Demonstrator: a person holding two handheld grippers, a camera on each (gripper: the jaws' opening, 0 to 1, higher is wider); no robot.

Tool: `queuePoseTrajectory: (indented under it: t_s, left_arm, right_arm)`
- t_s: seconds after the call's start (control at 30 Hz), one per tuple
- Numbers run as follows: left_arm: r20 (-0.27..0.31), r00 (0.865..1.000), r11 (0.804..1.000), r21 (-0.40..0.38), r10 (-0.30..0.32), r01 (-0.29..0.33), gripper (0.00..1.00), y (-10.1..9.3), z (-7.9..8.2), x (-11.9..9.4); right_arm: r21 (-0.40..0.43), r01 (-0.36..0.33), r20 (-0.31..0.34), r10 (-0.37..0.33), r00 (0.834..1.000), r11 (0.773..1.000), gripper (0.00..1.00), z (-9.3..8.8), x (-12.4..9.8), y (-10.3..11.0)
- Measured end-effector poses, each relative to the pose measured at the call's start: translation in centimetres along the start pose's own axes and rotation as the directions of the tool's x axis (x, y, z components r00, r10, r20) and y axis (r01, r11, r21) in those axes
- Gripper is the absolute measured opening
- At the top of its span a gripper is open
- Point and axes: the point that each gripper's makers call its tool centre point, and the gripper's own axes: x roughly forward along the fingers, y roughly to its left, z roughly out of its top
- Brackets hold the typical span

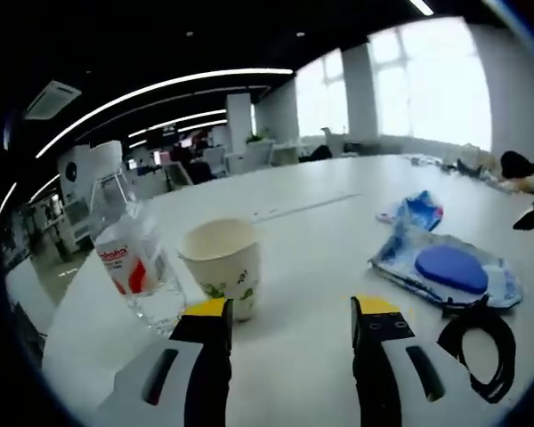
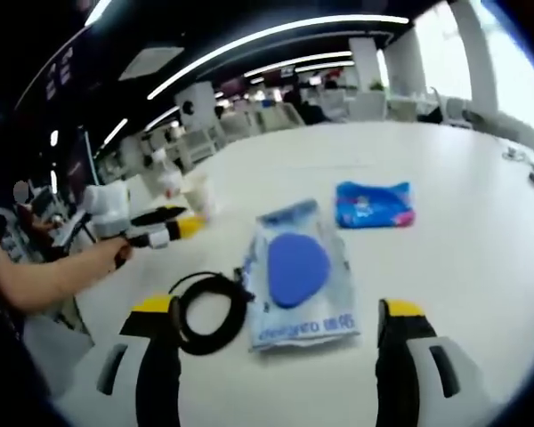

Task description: Arrange the tabletop items into an orderly group along one side of the table until the central work area is clear of visible clutter.

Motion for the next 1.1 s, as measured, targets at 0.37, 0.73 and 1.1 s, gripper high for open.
queuePoseTrajectory:
  t_s: [0.37, 0.73, 1.1]
  left_arm:
    - [0.027, 0.982, 0.98, 0.069, -0.187, 0.184, 0.52, -4.1, 1.4, -0.8]
    - [0.025, 0.958, 0.955, 0.091, -0.285, 0.282, 0.55, -6.5, 3.1, 0.6]
    - [-0.009, 0.943, 0.93, 0.163, -0.332, 0.329, 0.49, -7.1, 4.9, 3.8]
  right_arm:
    - [0.076, 0.13, -0.025, -0.129, 0.991, 0.989, 0.82, -1.1, -0.6, -0.9]
    - [0.182, 0.203, -0.075, -0.192, 0.978, 0.962, 0.63, -3.4, -0.1, -1.1]
    - [0.187, 0.209, -0.116, -0.19, 0.975, 0.96, 0.54, -4.5, 0.7, -1.0]
